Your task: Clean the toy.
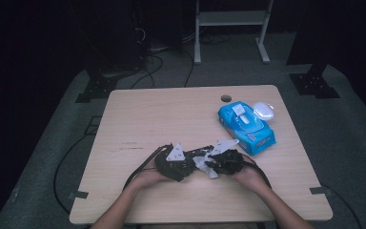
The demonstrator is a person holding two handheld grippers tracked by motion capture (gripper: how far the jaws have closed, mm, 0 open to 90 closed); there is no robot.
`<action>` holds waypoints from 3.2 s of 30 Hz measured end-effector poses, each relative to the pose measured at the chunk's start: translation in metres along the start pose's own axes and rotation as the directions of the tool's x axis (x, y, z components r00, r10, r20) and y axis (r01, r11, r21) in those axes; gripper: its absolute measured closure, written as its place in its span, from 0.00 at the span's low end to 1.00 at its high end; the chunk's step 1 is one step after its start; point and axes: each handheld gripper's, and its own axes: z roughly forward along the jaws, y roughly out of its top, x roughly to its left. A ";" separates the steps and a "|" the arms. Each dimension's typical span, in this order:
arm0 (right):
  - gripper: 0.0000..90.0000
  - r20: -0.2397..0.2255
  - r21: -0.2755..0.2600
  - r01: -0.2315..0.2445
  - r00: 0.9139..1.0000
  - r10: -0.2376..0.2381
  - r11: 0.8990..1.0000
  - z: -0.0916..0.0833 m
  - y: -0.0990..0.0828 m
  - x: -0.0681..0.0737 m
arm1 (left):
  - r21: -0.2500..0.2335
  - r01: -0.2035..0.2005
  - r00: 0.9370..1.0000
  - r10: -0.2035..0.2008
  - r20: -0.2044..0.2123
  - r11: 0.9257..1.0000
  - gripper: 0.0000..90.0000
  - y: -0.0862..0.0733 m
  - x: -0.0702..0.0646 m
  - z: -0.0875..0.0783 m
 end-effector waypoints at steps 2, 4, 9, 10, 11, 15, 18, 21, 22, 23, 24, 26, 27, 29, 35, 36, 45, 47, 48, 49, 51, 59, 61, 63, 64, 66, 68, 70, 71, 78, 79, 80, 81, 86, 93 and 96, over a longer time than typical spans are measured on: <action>0.89 -0.041 0.005 -0.038 0.998 0.038 0.999 -0.004 -0.002 -0.010 | -0.005 0.000 1.000 0.000 0.011 1.000 0.27 0.000 0.001 -0.001; 0.91 -0.043 0.032 -0.072 0.996 0.073 0.997 -0.006 -0.003 -0.018 | -0.013 0.016 1.000 -0.016 0.019 1.000 0.27 0.000 0.002 -0.001; 0.92 -0.075 0.062 -0.116 0.990 0.120 0.991 0.000 0.011 -0.017 | -0.011 0.002 1.000 -0.002 0.020 1.000 0.27 0.000 0.002 0.000; 0.92 -0.088 0.050 -0.104 0.990 0.108 0.993 0.004 0.017 -0.013 | -0.009 -0.002 1.000 0.002 0.018 1.000 0.27 0.001 0.002 0.000; 0.92 -0.099 0.041 -0.093 0.990 0.096 0.995 0.008 0.023 -0.008 | -0.007 0.000 1.000 0.001 0.016 1.000 0.27 0.000 0.001 0.000; 0.92 -0.094 0.039 -0.055 0.994 0.059 0.998 0.017 0.038 0.001 | -0.008 0.007 1.000 -0.007 0.014 1.000 0.27 -0.002 0.003 -0.001; 0.92 -0.082 0.049 -0.104 0.991 0.108 0.993 0.013 0.027 -0.015 | -0.009 -0.001 1.000 0.001 0.017 1.000 0.27 -0.002 0.004 -0.002; 0.92 -0.089 0.049 -0.156 0.983 0.160 0.987 0.005 0.013 -0.024 | -0.011 0.010 1.000 -0.010 0.029 1.000 0.27 -0.002 0.006 -0.002; 0.92 -0.092 0.047 -0.157 0.983 0.161 0.986 0.003 0.010 -0.024 | -0.014 0.014 0.999 -0.013 0.038 1.000 0.27 -0.002 0.006 -0.002; 0.92 -0.093 0.046 -0.150 0.984 0.154 0.988 0.003 0.008 -0.023 | -0.022 0.029 0.998 -0.028 0.054 0.999 0.27 -0.002 0.007 -0.003; 0.92 -0.086 0.044 -0.137 0.986 0.140 0.990 0.002 0.007 -0.021 | -0.022 0.047 0.997 -0.045 0.066 0.999 0.27 -0.003 0.008 -0.003; 0.91 -0.080 0.039 -0.122 0.989 0.125 0.992 0.002 0.007 -0.018 | -0.024 0.103 0.989 -0.100 0.112 0.994 0.25 -0.004 0.013 -0.004; 0.91 -0.078 0.032 -0.114 0.990 0.116 0.993 0.002 0.006 -0.017 | -0.028 0.122 0.985 -0.118 0.130 0.992 0.23 -0.005 0.015 -0.005; 0.91 -0.080 0.018 -0.117 0.990 0.118 0.993 0.001 0.004 -0.016 | -0.027 0.162 0.976 -0.157 0.148 0.986 0.21 -0.007 0.019 -0.007; 0.92 -0.077 -0.016 -0.108 0.991 0.106 0.994 0.000 -0.002 -0.012 | -0.009 0.296 0.934 -0.287 0.213 0.955 0.18 -0.011 0.029 -0.006; 0.92 -0.080 -0.022 -0.098 0.992 0.096 0.995 -0.001 -0.004 -0.010 | 0.007 0.348 0.910 -0.340 0.237 0.937 0.17 -0.012 0.032 -0.005; 0.92 -0.087 -0.043 -0.078 0.993 0.074 0.996 -0.002 -0.007 -0.006 | 0.030 0.494 0.826 -0.480 0.294 0.869 0.18 -0.016 0.042 -0.002; 0.92 -0.085 -0.044 -0.078 0.994 0.074 0.996 -0.002 -0.008 -0.005 | 0.031 0.498 0.831 -0.487 0.268 0.866 0.23 -0.015 0.042 -0.002; 0.92 -0.088 -0.045 -0.080 0.993 0.076 0.996 -0.002 -0.008 -0.005 | 0.033 0.501 0.833 -0.493 0.251 0.865 0.24 -0.014 0.041 -0.002; 0.92 -0.090 -0.047 -0.084 0.993 0.079 0.995 -0.002 -0.008 -0.005 | 0.036 0.499 0.836 -0.492 0.243 0.866 0.24 -0.013 0.039 -0.002; 0.92 -0.089 -0.050 -0.085 0.993 0.080 0.995 -0.002 -0.009 -0.004 | 0.037 0.507 0.831 -0.499 0.244 0.861 0.25 -0.013 0.039 -0.003; 0.92 -0.074 -0.051 -0.080 0.994 0.076 0.996 -0.003 -0.009 -0.003 | 0.011 0.479 0.854 -0.469 0.224 0.878 0.26 -0.012 0.034 -0.004; 0.93 -0.074 -0.043 -0.088 0.994 0.085 0.995 -0.004 -0.008 -0.003 | 0.002 0.460 0.868 -0.450 0.209 0.888 0.26 -0.009 0.031 -0.004; 0.93 -0.076 -0.041 -0.107 0.992 0.103 0.993 -0.006 -0.008 -0.007 | -0.017 0.432 0.887 -0.422 0.188 0.902 0.26 -0.006 0.027 -0.003; 0.93 -0.065 -0.045 -0.111 0.992 0.108 0.993 -0.008 -0.007 -0.009 | -0.021 0.413 0.898 -0.403 0.180 0.911 0.26 -0.005 0.026 -0.004; 0.93 -0.043 -0.060 -0.118 0.992 0.116 0.991 -0.012 -0.006 -0.014 | -0.033 0.373 0.919 -0.363 0.156 0.927 0.26 -0.002 0.022 -0.004; 0.93 -0.038 -0.088 -0.148 0.989 0.145 0.985 -0.019 -0.004 -0.022 | -0.044 0.329 0.938 -0.322 0.127 0.943 0.26 0.000 0.017 -0.005; 0.92 -0.038 -0.113 -0.174 0.985 0.171 0.978 -0.025 -0.004 -0.031 | -0.055 0.277 0.958 -0.271 0.096 0.959 0.26 0.003 0.012 -0.006; 0.92 -0.040 -0.114 -0.187 0.982 0.183 0.976 -0.027 -0.004 -0.034 | -0.057 0.251 0.966 -0.246 0.079 0.966 0.26 0.004 0.009 -0.007; 0.91 -0.031 -0.107 -0.201 0.980 0.198 0.974 -0.033 -0.009 -0.051 | -0.086 0.125 0.992 -0.125 0.003 0.988 0.26 0.007 -0.004 -0.008; 0.91 -0.043 -0.104 -0.212 0.977 0.208 0.972 -0.034 -0.011 -0.055 | -0.086 0.113 0.994 -0.113 -0.004 0.990 0.26 0.007 -0.005 -0.009; 0.90 -0.057 -0.101 -0.217 0.976 0.212 0.971 -0.034 -0.013 -0.057 | -0.088 0.103 0.995 -0.104 -0.011 0.991 0.26 0.007 -0.006 -0.009; 0.88 -0.065 -0.095 -0.222 0.974 0.217 0.970 -0.034 -0.016 -0.060 | -0.092 0.089 0.996 -0.091 -0.017 0.992 0.26 0.007 -0.007 -0.009; 0.76 -0.113 -0.087 -0.222 0.971 0.212 0.971 -0.033 -0.024 -0.066 | -0.100 0.046 0.998 -0.049 -0.035 0.994 0.26 0.006 -0.011 -0.009; 0.67 -0.216 -0.080 -0.244 0.951 0.222 0.967 -0.033 -0.036 -0.076 | -0.100 -0.007 0.999 0.002 -0.054 0.995 0.26 0.007 -0.016 -0.010; 0.67 -0.246 -0.072 -0.245 0.944 0.221 0.967 -0.034 -0.039 -0.077 | -0.104 -0.019 0.998 0.013 -0.059 0.994 0.26 0.006 -0.018 -0.010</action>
